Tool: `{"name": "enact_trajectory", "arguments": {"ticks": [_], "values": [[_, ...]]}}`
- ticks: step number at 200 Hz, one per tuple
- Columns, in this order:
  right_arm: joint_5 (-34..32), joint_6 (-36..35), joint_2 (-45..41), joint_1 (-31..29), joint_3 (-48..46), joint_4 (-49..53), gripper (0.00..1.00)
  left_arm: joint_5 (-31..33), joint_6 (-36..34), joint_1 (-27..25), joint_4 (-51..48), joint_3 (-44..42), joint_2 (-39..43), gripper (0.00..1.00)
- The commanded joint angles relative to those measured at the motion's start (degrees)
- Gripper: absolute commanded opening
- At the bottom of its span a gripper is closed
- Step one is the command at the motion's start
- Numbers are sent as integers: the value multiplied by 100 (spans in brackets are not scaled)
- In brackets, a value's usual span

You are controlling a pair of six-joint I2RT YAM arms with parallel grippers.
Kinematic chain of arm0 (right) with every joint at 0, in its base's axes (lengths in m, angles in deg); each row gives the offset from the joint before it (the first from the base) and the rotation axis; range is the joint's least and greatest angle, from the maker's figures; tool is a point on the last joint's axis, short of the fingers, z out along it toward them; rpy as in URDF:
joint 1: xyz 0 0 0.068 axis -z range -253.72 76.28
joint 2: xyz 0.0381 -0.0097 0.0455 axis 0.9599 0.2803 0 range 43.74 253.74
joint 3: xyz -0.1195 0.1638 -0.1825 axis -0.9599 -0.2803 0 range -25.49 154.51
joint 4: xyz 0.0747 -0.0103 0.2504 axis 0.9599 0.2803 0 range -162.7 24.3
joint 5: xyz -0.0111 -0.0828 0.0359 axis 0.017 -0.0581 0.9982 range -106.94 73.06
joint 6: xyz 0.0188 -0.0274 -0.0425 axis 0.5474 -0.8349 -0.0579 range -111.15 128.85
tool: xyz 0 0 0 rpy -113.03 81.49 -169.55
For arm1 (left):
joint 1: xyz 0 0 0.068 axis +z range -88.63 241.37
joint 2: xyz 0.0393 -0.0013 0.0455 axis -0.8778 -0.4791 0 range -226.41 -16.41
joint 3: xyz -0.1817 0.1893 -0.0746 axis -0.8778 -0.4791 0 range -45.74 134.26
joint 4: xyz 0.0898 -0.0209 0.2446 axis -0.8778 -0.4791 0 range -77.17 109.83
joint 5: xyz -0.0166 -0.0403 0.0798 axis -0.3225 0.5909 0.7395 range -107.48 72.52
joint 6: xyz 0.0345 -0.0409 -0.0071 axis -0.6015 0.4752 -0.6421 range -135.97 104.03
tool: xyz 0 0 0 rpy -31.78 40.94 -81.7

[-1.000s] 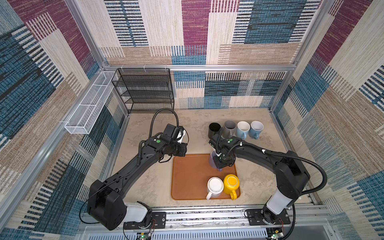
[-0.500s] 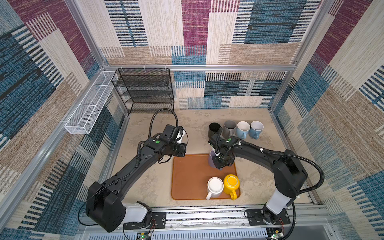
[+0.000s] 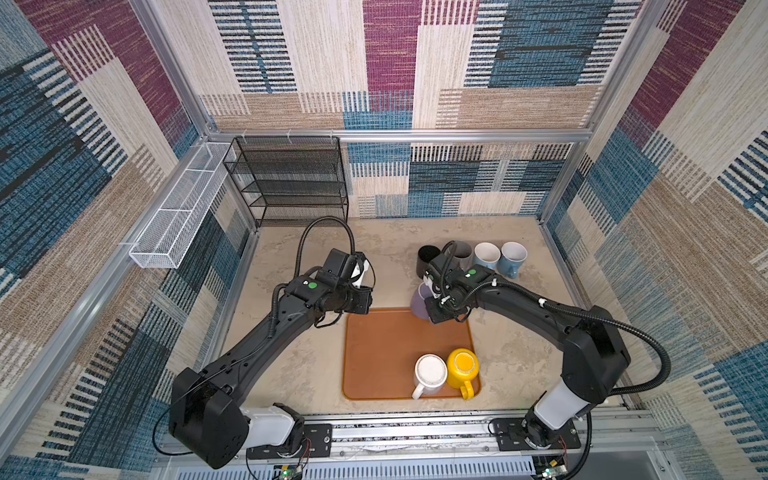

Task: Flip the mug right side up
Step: 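Lift the lavender mug off the tray with the right gripper, then tilt the lavender mug toward the left gripper while the left gripper reaches to meet it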

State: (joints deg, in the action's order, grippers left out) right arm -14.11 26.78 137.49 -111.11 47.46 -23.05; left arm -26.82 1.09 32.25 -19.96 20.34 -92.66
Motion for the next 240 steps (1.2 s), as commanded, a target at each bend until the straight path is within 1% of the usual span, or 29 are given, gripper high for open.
{"name": "enact_trajectory", "arguments": {"ticks": [1,60,123,152,193,199,203,240], "values": [[496,-35,-132,105,73,-725,0,38,160,18,15,18,70,23],[1509,58,-99,379,299,-1798,0,-321,413,159,288,100,77,23],[2579,623,30,504,536,-3320,0,-1032,696,404,968,14,206,23],[2963,946,2,539,499,-4026,0,-1599,906,629,1675,-275,382,23],[3345,1182,-16,566,501,-4715,0,-2300,1338,997,3046,-793,631,23],[3399,1209,-15,566,495,-4805,0,-2335,1398,1030,3206,-852,653,23],[3436,1225,-15,573,492,-4855,0,-2544,1440,1061,3305,-879,667,23],[3734,1512,-146,572,165,-5710,0,-3126,1824,1189,4179,-1143,743,24]]}}
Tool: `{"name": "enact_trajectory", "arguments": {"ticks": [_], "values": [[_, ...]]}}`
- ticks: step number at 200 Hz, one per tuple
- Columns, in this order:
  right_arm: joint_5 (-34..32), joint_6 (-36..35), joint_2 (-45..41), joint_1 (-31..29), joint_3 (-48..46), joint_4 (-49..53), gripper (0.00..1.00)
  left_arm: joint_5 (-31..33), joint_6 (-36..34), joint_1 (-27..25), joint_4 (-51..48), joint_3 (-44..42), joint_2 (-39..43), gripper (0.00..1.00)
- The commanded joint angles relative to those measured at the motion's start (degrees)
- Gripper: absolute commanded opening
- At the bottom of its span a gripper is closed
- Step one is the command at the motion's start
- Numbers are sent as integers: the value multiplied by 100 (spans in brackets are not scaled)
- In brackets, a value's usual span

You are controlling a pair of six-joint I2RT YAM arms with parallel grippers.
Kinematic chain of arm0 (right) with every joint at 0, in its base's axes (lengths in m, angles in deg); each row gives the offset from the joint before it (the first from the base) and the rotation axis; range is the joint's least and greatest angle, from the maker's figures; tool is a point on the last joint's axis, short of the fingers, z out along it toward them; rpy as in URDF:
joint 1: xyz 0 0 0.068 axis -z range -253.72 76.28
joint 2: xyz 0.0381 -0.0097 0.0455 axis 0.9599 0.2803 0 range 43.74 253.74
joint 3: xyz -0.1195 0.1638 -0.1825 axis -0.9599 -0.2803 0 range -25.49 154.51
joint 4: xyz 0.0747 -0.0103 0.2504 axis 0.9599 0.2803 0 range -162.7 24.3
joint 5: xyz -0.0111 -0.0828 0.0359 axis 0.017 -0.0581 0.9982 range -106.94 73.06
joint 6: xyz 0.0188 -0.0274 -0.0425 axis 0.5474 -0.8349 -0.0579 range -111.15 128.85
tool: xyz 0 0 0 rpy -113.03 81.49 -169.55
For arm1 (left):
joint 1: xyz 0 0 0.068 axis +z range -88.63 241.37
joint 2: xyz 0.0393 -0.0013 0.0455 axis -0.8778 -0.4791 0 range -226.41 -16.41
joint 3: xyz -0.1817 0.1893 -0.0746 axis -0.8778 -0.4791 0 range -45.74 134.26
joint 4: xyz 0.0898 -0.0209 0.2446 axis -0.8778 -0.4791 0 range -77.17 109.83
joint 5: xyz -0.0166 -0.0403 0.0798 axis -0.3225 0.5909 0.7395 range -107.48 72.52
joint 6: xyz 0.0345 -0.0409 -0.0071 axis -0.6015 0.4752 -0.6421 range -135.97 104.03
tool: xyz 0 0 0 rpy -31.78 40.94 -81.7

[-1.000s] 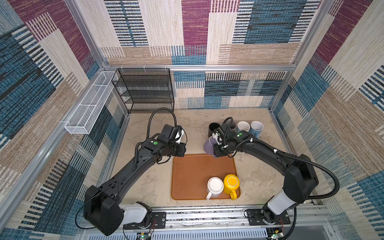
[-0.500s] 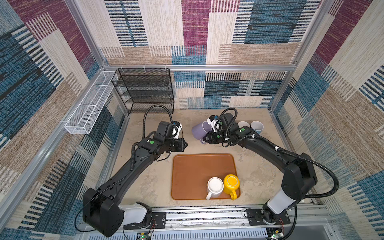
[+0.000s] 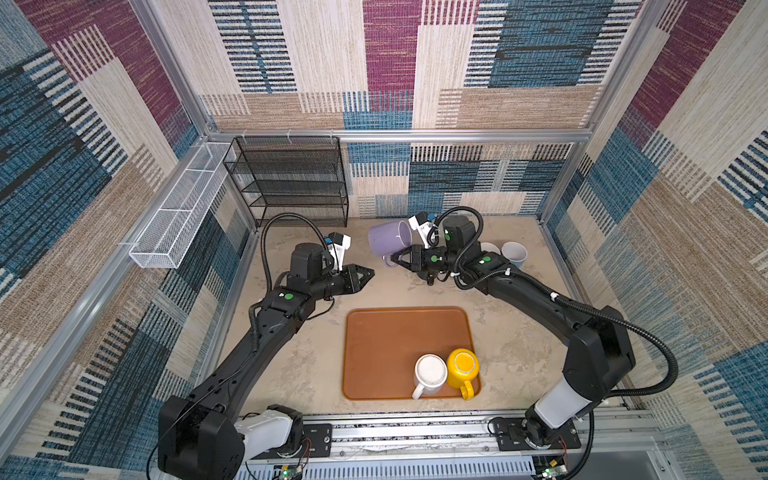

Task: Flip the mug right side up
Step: 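Tilt the lavender mug toward the left gripper while the left gripper reaches to meet it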

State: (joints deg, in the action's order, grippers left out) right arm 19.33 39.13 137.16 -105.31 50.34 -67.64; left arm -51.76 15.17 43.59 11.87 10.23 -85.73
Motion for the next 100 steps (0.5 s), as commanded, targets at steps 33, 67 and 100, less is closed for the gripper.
{"name": "enact_trajectory", "arguments": {"ticks": [33,67,100], "values": [[754,425,-105,-5,-200,-1701,0,-920,685,66,1672,-410,80,24],[1084,477,-105,-5,-211,-1976,0,-1007,873,79,2208,-624,164,25],[1307,524,-105,-2,-248,-2188,0,-1183,988,79,2633,-739,238,25]]}}
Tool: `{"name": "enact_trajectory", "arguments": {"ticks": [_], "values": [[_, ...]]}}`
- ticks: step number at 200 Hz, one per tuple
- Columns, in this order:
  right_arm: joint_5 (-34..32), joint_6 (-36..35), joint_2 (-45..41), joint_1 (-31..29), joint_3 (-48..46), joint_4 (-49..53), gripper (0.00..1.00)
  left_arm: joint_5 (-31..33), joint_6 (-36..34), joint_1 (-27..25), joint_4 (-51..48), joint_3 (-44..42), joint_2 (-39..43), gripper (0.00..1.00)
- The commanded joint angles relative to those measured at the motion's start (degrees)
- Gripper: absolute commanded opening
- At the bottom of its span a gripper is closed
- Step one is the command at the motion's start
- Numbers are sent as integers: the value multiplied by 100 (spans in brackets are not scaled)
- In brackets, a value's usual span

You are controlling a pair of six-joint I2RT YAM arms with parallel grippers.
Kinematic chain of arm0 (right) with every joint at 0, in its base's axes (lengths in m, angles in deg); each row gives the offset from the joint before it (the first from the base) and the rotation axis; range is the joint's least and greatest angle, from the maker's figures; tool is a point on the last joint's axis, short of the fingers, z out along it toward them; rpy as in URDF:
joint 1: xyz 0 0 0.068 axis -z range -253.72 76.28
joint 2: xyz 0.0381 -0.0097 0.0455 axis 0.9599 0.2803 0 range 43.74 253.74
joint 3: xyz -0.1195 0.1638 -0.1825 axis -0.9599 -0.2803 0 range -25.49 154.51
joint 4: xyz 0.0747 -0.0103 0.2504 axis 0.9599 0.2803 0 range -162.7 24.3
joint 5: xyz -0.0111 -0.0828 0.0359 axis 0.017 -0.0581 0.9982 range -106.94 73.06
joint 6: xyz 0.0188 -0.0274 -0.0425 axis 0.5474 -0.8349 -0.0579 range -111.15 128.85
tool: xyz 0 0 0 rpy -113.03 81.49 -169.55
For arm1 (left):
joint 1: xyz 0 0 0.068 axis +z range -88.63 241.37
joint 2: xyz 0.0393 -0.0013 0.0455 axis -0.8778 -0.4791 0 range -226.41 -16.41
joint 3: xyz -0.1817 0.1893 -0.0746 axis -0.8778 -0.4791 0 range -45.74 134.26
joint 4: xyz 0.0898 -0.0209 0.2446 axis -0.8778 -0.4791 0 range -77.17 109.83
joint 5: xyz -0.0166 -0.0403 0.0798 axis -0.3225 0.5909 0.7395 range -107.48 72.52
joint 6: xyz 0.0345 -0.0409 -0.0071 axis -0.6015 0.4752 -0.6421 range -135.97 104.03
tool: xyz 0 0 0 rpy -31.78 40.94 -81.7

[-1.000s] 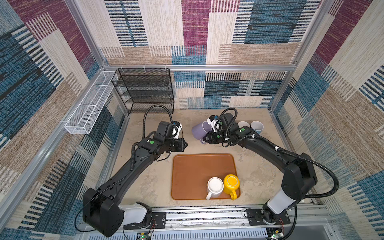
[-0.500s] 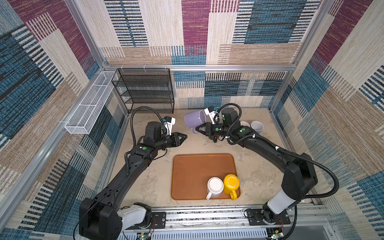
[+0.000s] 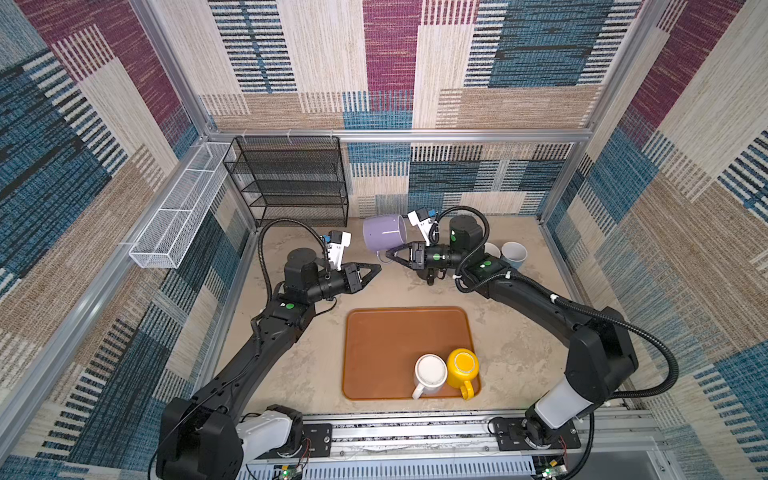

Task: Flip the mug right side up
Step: 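Tilt the lavender mug toward the left gripper while the left gripper reaches to meet it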

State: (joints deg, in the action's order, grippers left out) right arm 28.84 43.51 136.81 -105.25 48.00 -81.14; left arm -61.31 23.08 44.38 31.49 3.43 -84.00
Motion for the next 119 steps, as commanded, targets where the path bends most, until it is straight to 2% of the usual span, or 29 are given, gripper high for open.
{"name": "enact_trajectory", "arguments": {"ticks": [1,74,119], "values": [[363,91,-66,-10,-17,-844,0,-225,198,1,675,-57,68,25],[920,566,-67,-13,-387,-1929,0,-239,237,16,803,-101,149,26],[1147,747,-14,-20,-445,-2254,0,-267,292,24,872,-124,173,26]]}}
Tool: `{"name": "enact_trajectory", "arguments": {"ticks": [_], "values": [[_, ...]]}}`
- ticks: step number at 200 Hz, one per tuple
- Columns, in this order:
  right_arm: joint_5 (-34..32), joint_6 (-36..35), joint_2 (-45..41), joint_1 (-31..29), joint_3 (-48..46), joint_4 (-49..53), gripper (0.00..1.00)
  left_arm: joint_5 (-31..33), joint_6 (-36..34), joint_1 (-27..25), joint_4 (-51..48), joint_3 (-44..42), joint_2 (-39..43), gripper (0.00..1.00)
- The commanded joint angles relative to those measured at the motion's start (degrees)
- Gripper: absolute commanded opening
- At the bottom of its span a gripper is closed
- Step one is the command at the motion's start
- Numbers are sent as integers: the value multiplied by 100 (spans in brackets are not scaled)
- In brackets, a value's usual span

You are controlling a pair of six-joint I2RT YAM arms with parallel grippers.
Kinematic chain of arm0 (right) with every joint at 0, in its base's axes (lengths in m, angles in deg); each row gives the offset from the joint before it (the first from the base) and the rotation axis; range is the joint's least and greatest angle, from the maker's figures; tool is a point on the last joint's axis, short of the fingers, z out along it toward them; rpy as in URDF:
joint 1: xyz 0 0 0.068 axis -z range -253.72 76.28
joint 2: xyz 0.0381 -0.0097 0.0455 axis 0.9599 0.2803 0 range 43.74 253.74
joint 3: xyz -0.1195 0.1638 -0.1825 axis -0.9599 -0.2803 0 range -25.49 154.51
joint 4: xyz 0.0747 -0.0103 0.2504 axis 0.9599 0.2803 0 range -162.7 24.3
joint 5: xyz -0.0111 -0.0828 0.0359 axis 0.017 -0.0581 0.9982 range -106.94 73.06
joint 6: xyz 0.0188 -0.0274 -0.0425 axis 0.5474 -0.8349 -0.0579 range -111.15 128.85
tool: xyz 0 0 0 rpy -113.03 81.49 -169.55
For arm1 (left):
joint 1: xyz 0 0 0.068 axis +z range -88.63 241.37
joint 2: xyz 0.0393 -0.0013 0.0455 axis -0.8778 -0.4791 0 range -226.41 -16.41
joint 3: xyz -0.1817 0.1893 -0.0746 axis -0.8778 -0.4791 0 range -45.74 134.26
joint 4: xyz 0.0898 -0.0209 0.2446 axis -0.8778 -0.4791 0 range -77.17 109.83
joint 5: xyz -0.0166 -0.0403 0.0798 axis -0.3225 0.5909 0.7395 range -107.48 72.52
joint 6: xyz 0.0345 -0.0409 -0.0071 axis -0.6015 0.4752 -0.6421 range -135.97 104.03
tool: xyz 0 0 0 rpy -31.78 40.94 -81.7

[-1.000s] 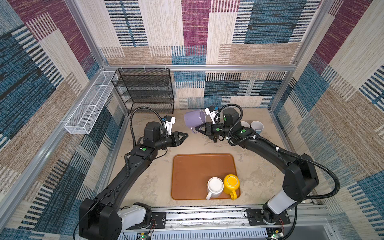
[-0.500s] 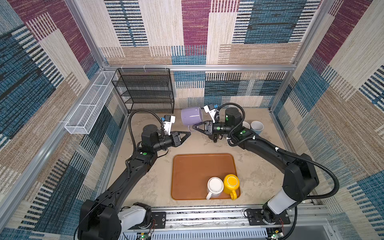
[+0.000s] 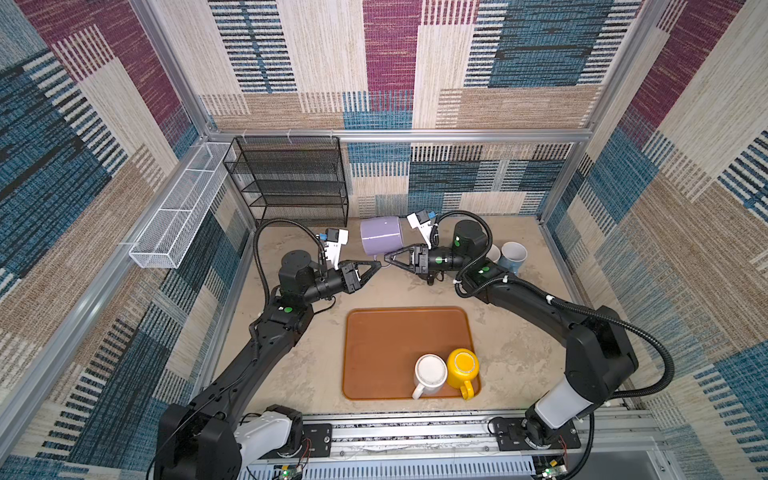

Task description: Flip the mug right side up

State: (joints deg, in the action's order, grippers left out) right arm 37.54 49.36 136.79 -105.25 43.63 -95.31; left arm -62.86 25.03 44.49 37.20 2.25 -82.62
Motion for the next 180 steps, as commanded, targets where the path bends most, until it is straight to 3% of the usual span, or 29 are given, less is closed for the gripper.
{"name": "enact_trajectory", "arguments": {"ticks": [1,118,180], "values": [[284,165,-9,-20,-10,-839,0,-111,95,20,302,-7,41,26],[846,989,343,-134,-303,-2220,0,-261,512,45,1104,-201,83,24],[921,1386,559,-344,-302,-2744,0,-260,629,45,1377,-288,109,18]]}}
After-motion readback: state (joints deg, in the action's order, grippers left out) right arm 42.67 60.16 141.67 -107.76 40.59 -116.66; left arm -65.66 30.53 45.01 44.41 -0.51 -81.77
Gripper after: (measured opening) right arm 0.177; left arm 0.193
